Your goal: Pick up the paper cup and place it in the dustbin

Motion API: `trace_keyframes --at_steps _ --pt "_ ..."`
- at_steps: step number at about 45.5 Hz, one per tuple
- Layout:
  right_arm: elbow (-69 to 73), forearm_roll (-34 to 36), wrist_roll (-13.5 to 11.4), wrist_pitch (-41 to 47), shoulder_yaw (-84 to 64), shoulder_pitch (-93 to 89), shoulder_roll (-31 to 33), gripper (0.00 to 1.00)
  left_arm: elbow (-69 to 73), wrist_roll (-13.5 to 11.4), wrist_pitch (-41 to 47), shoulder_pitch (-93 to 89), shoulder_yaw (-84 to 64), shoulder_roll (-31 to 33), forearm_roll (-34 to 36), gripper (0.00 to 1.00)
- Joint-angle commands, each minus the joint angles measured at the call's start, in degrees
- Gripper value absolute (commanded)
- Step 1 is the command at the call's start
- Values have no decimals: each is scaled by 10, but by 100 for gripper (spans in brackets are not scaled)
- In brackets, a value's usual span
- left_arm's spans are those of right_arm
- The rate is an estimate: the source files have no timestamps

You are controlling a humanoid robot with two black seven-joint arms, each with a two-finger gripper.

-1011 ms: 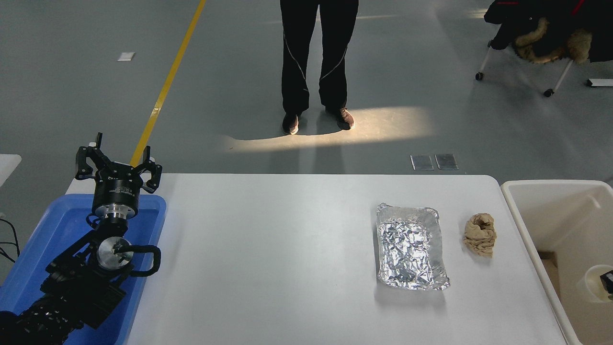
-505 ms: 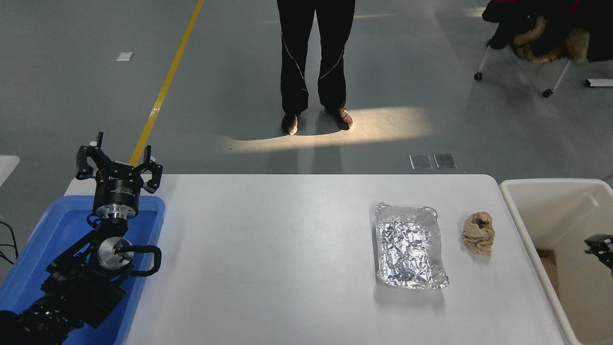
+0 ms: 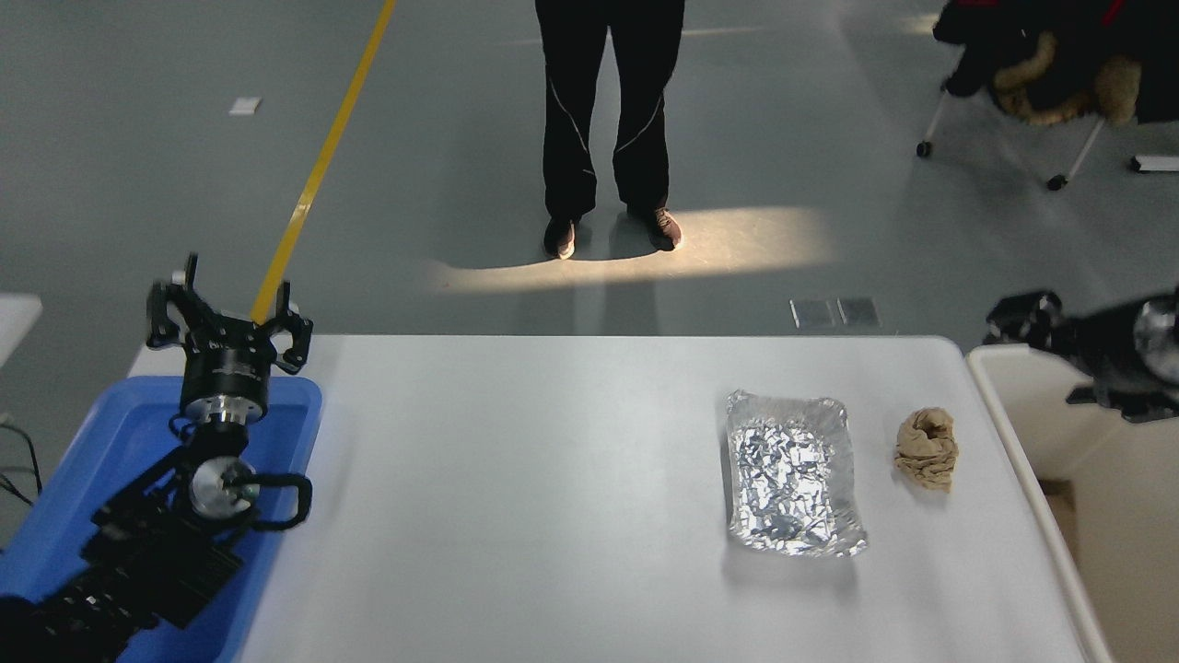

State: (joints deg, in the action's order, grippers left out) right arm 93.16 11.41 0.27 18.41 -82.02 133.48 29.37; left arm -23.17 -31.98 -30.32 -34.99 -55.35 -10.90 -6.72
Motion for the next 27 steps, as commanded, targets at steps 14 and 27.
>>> trace_keyframes --at_steps 14,27 --pt "68 12 0 260 18 229 -107 100 0 -1 0 0 0 0 0 99" --pt "68 92 -1 255 13 223 -128 100 1 -1 0 0 0 0 0 99"
